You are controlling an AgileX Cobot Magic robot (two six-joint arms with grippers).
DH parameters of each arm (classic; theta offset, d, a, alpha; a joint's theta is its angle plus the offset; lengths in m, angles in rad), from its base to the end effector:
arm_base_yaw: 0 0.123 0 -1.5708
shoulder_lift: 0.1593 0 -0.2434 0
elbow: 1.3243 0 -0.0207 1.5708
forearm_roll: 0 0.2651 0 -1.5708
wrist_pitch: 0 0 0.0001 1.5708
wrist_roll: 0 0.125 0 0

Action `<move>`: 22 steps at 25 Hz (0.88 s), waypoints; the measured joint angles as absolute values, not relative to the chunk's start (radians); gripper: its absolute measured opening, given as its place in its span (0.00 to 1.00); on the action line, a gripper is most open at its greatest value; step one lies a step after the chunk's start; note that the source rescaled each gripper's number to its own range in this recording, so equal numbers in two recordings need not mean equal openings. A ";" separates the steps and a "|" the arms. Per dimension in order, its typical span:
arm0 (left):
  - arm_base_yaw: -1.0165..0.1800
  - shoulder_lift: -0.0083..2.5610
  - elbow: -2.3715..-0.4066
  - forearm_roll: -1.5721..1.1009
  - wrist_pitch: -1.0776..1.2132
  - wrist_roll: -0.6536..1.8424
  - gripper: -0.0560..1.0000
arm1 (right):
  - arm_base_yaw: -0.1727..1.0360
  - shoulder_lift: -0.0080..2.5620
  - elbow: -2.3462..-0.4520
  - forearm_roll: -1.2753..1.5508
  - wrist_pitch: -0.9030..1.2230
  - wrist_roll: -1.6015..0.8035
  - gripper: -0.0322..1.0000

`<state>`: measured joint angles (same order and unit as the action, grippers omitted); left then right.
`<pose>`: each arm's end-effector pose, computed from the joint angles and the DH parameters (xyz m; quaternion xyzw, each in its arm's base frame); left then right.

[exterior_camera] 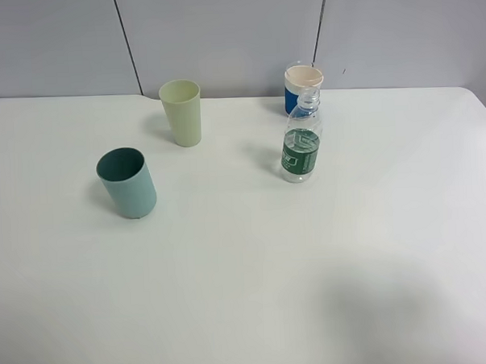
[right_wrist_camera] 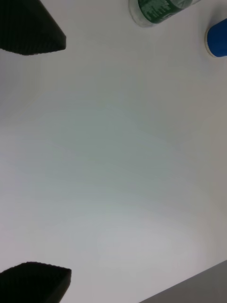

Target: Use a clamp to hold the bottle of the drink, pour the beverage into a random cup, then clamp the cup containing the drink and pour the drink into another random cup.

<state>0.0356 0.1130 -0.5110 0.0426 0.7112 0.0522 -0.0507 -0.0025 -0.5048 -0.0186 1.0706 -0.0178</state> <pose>0.1120 0.0075 0.3024 0.0105 0.7821 0.0482 0.6212 0.0784 -0.0060 0.2693 0.0145 0.8537 -0.0271 0.5198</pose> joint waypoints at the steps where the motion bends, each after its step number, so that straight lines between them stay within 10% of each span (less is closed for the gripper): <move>1: 0.039 0.089 -0.521 0.040 0.741 0.052 1.00 | -0.051 -0.002 -0.505 -0.019 1.071 -0.018 0.71; 22: 0.038 -0.006 -0.546 -0.011 1.156 0.013 1.00 | -0.051 -0.002 -0.505 -0.019 1.071 -0.018 0.71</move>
